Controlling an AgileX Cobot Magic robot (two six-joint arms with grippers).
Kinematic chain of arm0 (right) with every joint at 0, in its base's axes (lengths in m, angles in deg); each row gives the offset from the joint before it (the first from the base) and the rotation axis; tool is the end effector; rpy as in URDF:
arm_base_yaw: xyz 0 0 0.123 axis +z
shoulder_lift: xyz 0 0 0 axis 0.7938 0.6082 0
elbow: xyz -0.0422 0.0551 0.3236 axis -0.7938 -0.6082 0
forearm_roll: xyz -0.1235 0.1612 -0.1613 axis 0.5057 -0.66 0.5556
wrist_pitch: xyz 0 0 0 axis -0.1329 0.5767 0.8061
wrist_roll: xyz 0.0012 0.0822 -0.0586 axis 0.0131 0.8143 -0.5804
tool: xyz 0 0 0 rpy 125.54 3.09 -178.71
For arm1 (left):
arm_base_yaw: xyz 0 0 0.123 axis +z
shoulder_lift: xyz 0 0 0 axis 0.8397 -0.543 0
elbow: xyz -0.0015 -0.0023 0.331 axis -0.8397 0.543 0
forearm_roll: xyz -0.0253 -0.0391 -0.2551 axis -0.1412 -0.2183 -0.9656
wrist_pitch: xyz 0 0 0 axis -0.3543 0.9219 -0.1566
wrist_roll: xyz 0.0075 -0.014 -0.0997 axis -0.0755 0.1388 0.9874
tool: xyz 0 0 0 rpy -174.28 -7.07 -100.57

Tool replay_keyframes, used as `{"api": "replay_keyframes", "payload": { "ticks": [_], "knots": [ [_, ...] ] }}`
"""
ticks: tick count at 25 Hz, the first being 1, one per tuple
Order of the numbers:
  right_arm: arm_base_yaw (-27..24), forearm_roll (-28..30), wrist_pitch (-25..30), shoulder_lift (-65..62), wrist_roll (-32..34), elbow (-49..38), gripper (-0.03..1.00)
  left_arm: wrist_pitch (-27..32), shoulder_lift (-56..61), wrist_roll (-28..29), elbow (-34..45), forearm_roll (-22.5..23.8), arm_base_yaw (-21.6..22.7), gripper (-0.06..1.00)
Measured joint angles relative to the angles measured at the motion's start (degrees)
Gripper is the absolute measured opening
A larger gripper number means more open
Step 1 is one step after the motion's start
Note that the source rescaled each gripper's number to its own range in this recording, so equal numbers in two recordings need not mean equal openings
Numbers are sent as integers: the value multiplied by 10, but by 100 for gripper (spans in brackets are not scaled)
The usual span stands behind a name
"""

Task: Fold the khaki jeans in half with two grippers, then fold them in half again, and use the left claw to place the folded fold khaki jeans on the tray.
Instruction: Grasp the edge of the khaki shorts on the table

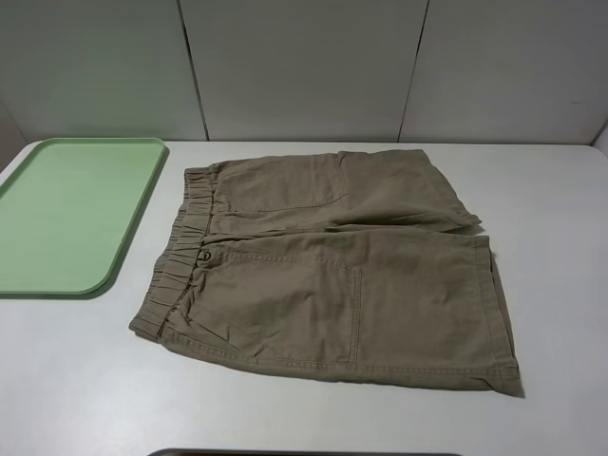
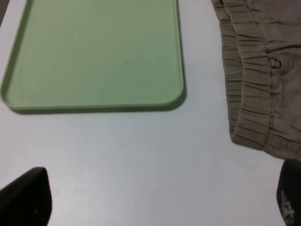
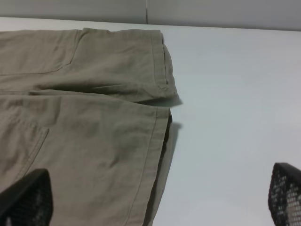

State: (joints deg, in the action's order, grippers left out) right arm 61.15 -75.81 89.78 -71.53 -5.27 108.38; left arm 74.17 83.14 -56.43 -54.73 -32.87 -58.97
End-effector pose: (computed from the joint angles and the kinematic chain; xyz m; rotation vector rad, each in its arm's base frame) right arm -0.0335 -0.0050 0.2784 -0.1659 1.9958 0.0864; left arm -0.0342 0.0076 0.2704 -0.0096 2.0584 0.0432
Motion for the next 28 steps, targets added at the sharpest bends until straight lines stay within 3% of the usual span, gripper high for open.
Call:
{"api": "replay_keyframes", "payload": {
  "ticks": [28],
  "knots": [
    [0, 0, 0, 0, 0, 0, 100, 0, 0, 0, 0, 0, 0, 96]
  ]
}}
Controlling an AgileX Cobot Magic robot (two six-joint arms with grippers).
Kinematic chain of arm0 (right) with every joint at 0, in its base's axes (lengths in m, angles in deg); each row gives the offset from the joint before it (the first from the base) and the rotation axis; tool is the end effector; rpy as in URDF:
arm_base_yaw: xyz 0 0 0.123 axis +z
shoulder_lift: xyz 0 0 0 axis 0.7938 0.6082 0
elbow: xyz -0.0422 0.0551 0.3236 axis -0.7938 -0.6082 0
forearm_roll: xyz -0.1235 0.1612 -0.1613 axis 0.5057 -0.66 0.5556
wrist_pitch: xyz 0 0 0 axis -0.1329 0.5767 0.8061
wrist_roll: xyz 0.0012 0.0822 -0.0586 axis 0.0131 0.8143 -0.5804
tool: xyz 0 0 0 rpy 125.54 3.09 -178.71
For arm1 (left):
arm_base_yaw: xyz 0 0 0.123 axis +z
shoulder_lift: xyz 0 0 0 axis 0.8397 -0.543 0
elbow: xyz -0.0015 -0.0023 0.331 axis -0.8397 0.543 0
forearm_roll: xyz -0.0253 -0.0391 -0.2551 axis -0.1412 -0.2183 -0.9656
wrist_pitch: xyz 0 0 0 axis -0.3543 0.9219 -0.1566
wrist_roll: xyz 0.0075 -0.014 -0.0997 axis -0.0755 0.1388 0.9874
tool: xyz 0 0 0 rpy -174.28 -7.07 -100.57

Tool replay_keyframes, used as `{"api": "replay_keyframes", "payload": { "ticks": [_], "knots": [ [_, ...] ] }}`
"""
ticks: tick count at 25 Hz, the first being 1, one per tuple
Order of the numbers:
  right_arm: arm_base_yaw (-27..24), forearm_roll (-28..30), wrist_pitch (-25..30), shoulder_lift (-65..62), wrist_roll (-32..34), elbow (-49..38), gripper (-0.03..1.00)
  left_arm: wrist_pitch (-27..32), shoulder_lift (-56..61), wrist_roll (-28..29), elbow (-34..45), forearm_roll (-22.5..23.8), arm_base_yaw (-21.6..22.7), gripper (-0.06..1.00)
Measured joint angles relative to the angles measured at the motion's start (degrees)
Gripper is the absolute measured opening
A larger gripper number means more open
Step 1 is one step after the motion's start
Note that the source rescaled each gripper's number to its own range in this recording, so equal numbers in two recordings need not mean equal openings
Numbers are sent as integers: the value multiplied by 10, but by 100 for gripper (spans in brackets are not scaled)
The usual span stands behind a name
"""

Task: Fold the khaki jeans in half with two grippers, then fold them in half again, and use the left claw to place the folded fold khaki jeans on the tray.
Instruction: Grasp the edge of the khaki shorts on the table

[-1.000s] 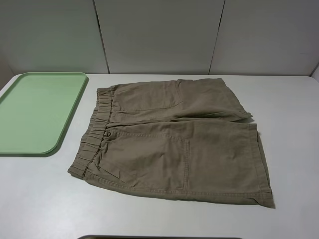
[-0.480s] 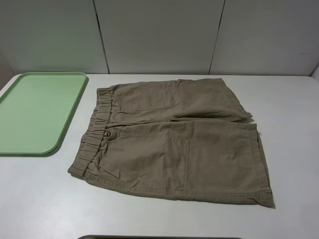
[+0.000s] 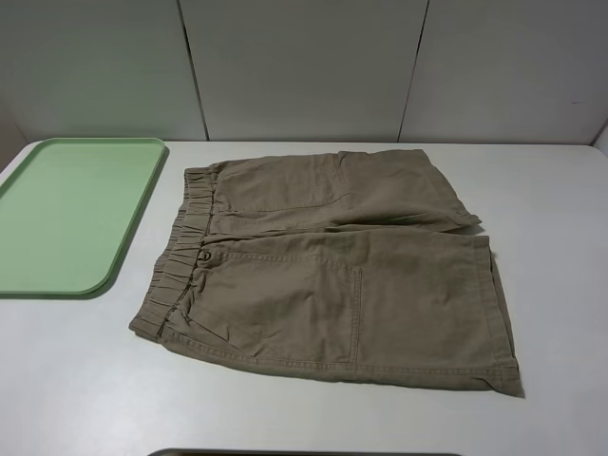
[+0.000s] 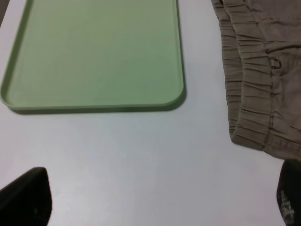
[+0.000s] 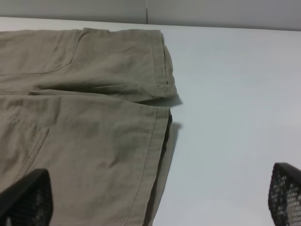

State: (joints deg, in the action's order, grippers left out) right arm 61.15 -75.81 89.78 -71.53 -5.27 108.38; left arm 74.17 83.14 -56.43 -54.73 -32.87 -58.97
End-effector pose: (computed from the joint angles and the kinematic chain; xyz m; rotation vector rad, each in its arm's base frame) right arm -0.0335 -0.0050 0.2784 -0.1659 1.9958 0.0864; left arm -0.0342 0.0076 0.2704 -0.0096 2.0584 0.0432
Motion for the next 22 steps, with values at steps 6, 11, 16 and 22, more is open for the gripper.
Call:
{"api": "replay_keyframes", "payload": {
  "ticks": [6, 11, 16, 22],
  "knots": [
    [0, 0, 0, 0, 0, 0, 100, 0, 0, 0, 0, 0, -11, 96],
    [0, 0, 0, 0, 0, 0, 100, 0, 0, 0, 0, 1, -37, 96],
    [0, 0, 0, 0, 0, 0, 100, 0, 0, 0, 0, 34, -48, 96],
    [0, 0, 0, 0, 0, 0, 100, -1, 0, 0, 0, 41, -69, 96]
  ]
}}
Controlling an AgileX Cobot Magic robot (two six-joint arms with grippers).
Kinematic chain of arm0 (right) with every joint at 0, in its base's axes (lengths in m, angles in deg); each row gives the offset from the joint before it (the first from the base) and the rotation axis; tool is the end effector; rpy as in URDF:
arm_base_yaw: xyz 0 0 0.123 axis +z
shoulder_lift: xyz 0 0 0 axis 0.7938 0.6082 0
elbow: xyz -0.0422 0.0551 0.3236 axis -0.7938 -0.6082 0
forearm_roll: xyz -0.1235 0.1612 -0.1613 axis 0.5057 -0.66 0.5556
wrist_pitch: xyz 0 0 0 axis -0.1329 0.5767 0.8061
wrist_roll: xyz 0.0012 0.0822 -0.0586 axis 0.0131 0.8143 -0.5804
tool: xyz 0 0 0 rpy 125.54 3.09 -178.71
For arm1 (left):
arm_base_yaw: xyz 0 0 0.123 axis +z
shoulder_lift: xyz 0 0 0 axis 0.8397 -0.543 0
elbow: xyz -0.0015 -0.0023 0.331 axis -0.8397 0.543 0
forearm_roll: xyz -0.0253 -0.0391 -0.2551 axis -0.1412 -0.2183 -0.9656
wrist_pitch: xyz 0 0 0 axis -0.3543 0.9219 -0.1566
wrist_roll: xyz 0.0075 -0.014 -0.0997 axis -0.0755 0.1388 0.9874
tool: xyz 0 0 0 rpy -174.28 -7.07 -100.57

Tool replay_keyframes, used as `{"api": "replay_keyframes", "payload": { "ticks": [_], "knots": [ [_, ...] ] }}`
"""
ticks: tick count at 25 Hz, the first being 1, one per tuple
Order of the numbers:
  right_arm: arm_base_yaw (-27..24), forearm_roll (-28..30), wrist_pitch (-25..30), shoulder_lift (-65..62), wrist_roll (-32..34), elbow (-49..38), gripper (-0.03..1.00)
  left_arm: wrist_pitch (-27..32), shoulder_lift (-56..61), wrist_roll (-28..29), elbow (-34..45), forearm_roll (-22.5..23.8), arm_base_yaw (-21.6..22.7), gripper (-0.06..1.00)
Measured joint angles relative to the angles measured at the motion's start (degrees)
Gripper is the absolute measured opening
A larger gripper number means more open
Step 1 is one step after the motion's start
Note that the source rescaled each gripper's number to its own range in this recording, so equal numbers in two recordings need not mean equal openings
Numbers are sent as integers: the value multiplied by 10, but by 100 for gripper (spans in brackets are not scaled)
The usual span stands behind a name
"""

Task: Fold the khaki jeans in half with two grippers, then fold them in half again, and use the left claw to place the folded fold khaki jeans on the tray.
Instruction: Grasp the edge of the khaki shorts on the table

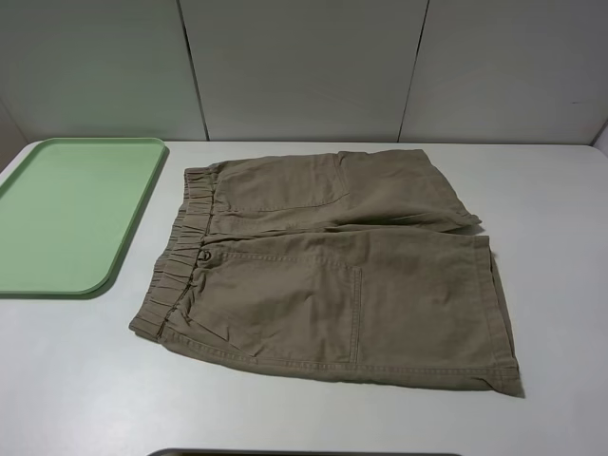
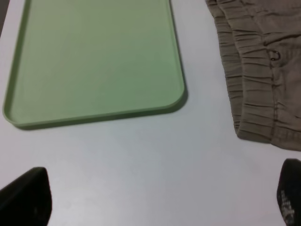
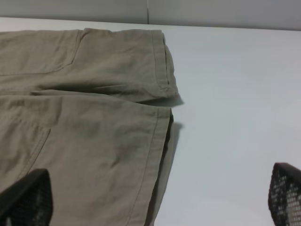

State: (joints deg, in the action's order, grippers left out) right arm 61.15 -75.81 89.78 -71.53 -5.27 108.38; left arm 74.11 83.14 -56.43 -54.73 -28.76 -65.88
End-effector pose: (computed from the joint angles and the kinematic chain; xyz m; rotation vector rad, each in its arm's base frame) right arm -0.0335 -0.0050 0.2784 -0.1659 1.9958 0.0864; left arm -0.0324 0.0179 0.2711 0.1114 2.0480 0.0542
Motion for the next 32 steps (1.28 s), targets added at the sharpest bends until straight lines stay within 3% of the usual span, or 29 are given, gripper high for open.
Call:
{"api": "replay_keyframes", "payload": {
  "ticks": [15, 23, 27, 32],
  "knots": [
    [0, -20, 0, 0, -26, 0, 100, -1, 0, -18, 0, -16, -25, 96],
    [18, -100, -3, 30, -199, 19, 100, -32, -24, -134, -15, -70, -61, 96],
    [49, -101, -7, 114, -276, 20, 100, -69, -98, -255, -21, -103, -75, 96],
    [90, -77, -43, 237, -312, 20, 100, -122, -203, -360, -21, -145, -104, 96]
  ]
}}
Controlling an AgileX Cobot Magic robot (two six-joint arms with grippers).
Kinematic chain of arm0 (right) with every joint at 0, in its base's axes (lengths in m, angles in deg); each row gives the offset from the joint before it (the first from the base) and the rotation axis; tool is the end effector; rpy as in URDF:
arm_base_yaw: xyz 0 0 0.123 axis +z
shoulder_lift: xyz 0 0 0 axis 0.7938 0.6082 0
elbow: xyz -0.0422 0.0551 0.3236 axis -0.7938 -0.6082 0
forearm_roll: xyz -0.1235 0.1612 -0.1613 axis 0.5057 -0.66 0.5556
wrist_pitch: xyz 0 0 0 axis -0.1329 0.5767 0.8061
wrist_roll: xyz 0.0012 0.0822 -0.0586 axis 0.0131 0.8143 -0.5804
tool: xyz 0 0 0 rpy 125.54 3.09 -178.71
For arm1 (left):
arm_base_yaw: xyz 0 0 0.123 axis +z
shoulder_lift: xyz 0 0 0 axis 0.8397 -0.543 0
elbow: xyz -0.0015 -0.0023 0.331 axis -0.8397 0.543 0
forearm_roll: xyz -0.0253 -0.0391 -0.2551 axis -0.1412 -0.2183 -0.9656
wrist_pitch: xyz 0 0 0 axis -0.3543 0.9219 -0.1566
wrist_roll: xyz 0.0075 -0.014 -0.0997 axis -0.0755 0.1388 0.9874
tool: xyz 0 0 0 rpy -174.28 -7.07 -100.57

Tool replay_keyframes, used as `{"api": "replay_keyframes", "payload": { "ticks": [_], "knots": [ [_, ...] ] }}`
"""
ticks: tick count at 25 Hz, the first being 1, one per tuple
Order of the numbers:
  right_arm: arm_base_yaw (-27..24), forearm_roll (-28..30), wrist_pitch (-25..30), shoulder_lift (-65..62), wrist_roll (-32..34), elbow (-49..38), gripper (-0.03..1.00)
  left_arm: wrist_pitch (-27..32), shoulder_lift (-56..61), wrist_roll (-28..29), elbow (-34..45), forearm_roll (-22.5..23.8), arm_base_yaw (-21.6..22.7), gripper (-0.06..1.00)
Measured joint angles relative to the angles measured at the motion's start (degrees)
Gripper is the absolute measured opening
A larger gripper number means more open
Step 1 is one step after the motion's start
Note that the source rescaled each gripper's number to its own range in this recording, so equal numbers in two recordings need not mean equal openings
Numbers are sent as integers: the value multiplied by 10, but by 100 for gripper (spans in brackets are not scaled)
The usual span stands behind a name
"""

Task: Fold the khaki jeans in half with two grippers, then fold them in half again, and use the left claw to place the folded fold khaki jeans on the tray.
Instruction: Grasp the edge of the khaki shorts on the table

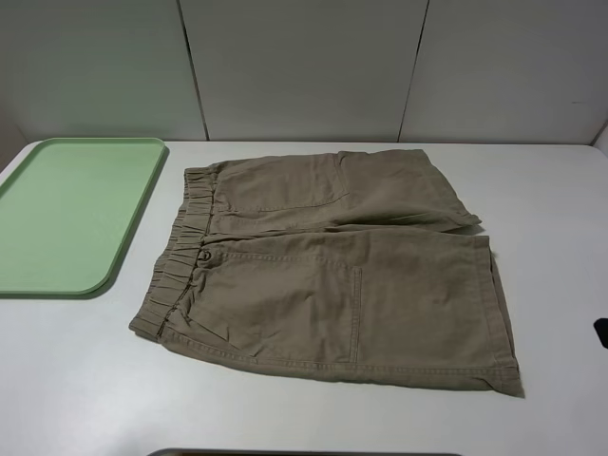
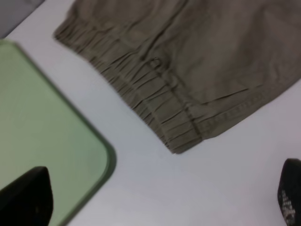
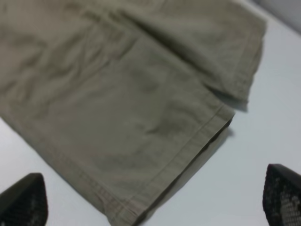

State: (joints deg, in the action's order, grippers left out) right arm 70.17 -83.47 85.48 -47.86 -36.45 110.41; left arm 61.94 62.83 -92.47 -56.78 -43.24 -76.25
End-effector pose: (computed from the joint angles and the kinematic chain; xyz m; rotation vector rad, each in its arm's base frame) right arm 0.0316 0.0215 0.2964 -0.9328 2.0969 0.0348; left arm 0.0281 -0.0183 0.3010 0.9355 1.9475 0.0186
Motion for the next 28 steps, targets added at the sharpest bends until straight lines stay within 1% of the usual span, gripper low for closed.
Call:
{"api": "replay_keyframes", "payload": {
  "ticks": [3, 6, 9, 11, 14, 16, 19, 21, 25, 28],
  "knots": [
    [33, 27, -22, 78, -15, 0, 100, -32, -65, -45, 0, -4, -27, 96],
    [70, 64, -28, 149, -25, 0, 100, -58, -136, -65, 0, -1, -52, 96],
    [105, 103, -30, 211, -27, 0, 100, -77, -209, -71, 0, 20, -77, 96],
    [121, 124, -36, 246, -29, 0, 100, -88, -252, -72, 0, 43, -93, 96],
    [130, 141, -51, 297, -30, 0, 100, -106, -316, -73, 0, 71, -114, 96],
    [130, 147, -68, 326, -30, -1, 100, -123, -359, -73, 0, 82, -120, 96],
    [130, 152, -120, 362, -32, -26, 100, -157, -414, -73, 0, 87, -121, 96],
    [130, 169, -163, 378, -42, -68, 100, -179, -447, -73, 0, 87, -121, 96],
    [130, 236, -258, 381, -66, -146, 100, -227, -506, -73, 0, 88, -122, 96],
    [130, 273, -320, 374, -68, -171, 100, -271, -546, -75, 0, 88, -122, 95]
  ]
}}
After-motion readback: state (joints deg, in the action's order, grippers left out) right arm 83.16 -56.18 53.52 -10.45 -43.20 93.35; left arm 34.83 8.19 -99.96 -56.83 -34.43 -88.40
